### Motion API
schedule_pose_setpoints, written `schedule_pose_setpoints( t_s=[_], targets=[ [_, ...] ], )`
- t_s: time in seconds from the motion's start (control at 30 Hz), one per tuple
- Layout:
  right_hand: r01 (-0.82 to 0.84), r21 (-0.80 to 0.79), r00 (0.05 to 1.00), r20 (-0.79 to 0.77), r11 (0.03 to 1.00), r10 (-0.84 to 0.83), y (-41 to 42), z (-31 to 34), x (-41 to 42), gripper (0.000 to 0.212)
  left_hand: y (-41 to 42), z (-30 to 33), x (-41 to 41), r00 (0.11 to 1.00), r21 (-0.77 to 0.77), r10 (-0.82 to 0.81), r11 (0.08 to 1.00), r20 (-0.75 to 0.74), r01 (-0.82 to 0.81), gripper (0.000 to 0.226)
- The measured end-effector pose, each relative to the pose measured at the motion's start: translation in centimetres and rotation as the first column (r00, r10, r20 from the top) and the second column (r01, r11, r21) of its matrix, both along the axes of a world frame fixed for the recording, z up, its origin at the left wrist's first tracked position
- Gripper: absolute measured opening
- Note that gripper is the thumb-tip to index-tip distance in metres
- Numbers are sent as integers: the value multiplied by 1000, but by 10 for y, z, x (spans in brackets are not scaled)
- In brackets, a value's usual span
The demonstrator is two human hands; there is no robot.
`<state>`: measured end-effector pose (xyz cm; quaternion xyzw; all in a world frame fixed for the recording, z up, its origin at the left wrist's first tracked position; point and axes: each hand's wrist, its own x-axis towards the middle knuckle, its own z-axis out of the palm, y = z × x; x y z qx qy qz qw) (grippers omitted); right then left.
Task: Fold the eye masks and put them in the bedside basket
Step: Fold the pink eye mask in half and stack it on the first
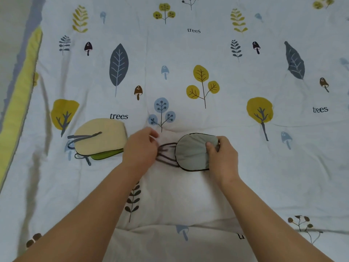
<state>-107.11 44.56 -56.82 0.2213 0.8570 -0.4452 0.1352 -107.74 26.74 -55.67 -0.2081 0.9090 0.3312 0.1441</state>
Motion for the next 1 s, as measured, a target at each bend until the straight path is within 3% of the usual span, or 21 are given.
schedule_pose_setpoints(
  t_s=[0.07,0.17,0.3,0.4,0.63,0.73,0.83,0.93,1.0],
  targets=[
    [-97,209,995,6,973,98,0,0,0,34,2,2,1,984,-161,20,986,-175,-48,27],
    [-180,378,969,-91,908,230,-8,0,3,52,29,0,5,942,-136,-148,984,-301,111,32],
    [-446,430,878,39,785,477,-9,-15,7,57,62,-28,20,875,-188,-467,878,-130,440,49],
    [-563,454,807,122,691,577,0,-27,8,57,57,-56,25,866,-247,-500,842,-22,480,54],
    [-616,503,754,154,606,638,15,-39,7,60,53,-62,23,852,-330,-521,813,-43,480,57],
    [-638,482,744,186,601,641,14,-35,4,59,55,-60,19,860,-316,-510,815,2,485,56],
    [-611,438,770,137,659,623,12,-22,-2,55,59,-44,14,899,-297,-433,868,-60,398,46],
    [-403,434,882,-51,806,468,12,-7,-4,42,58,-31,11,956,-272,-273,933,-109,235,35],
    [-291,399,943,-36,869,332,11,0,-5,38,58,-27,9,976,-234,-214,951,-28,202,36]
  ],
)
